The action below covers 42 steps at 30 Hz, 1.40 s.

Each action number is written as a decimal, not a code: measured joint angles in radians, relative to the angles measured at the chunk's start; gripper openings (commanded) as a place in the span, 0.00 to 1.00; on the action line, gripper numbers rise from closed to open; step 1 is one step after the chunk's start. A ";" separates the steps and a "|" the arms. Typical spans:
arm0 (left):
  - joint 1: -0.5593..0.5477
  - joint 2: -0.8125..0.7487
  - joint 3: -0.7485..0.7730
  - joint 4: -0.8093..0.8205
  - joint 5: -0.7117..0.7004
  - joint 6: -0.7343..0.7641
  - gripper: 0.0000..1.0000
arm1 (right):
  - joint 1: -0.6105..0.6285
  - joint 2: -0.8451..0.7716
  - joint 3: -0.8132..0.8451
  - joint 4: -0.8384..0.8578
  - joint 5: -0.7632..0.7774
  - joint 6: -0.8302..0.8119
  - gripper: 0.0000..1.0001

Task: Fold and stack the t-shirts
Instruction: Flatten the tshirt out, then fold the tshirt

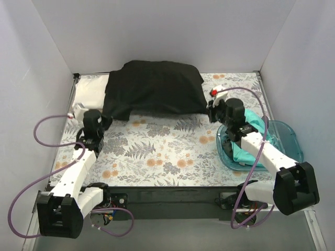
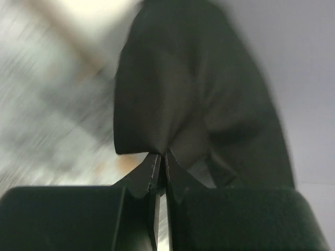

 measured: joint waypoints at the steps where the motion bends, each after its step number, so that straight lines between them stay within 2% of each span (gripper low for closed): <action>1: 0.000 -0.015 -0.082 -0.037 0.000 -0.045 0.00 | 0.000 0.003 -0.064 -0.003 -0.016 0.025 0.01; 3: 0.000 -0.039 -0.195 -0.116 0.001 -0.126 0.00 | 0.000 0.011 -0.158 -0.005 -0.049 0.069 0.01; 6: 0.000 -0.083 -0.278 -0.190 0.007 -0.205 0.00 | 0.000 0.020 -0.263 0.002 -0.096 0.151 0.01; 12: 0.000 -0.175 -0.361 -0.281 0.023 -0.312 0.00 | 0.000 -0.005 -0.363 0.018 -0.158 0.278 0.01; 16: 0.000 -0.239 -0.382 -0.392 0.025 -0.365 0.00 | 0.000 -0.068 -0.391 -0.039 -0.147 0.306 0.01; 21: 0.000 -0.425 -0.361 -0.646 -0.015 -0.415 0.00 | 0.000 -0.192 -0.394 -0.161 -0.116 0.320 0.01; 25: 0.000 -0.602 -0.261 -0.846 -0.031 -0.429 0.00 | 0.001 -0.275 -0.413 -0.270 -0.125 0.337 0.01; 30: 0.000 -0.646 -0.153 -1.013 -0.043 -0.435 0.00 | 0.010 -0.313 -0.417 -0.397 -0.161 0.357 0.01; 35: 0.000 -0.703 -0.126 -1.065 -0.046 -0.437 0.00 | 0.032 -0.367 -0.416 -0.492 -0.188 0.377 0.01; 42: 0.000 -0.641 -0.127 -1.027 -0.049 -0.437 0.00 | 0.037 -0.373 -0.401 -0.524 -0.156 0.383 0.01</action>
